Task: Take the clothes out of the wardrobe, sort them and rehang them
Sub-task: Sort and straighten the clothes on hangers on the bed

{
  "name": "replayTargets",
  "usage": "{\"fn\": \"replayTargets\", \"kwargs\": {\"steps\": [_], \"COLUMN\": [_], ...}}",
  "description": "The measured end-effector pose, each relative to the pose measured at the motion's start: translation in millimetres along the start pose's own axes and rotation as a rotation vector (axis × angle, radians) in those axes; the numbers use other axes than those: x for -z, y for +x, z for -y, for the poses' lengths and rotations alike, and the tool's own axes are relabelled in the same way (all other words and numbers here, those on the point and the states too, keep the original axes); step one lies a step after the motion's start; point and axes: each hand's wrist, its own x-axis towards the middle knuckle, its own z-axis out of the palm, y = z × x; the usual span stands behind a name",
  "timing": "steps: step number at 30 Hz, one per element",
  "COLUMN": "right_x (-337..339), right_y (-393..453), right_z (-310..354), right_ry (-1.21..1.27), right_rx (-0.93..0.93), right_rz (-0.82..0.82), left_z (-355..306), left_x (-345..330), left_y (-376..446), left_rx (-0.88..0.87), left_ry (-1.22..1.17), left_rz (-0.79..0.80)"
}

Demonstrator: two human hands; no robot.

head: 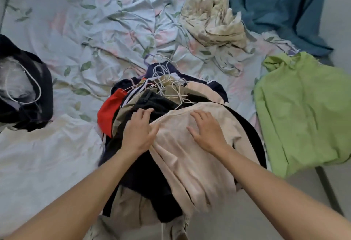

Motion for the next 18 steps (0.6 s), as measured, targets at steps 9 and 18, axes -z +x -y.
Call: {"fn": "replayTargets", "kwargs": {"steps": [9, 18], "right_x": [-11.8, -33.1], "right_y": [44.8, 92.6], "right_z": [-89.1, -94.1], "right_ry": [0.057, 0.042], "right_rx": [-0.099, -0.131], "right_rz": [0.118, 0.178], "left_z": [-30.4, -25.2], "left_x": [-57.7, -73.9], "left_y": [26.7, 34.6], "left_rx": [0.151, 0.136], "left_ry": [0.172, 0.252], "left_rz": [0.129, 0.088]}}
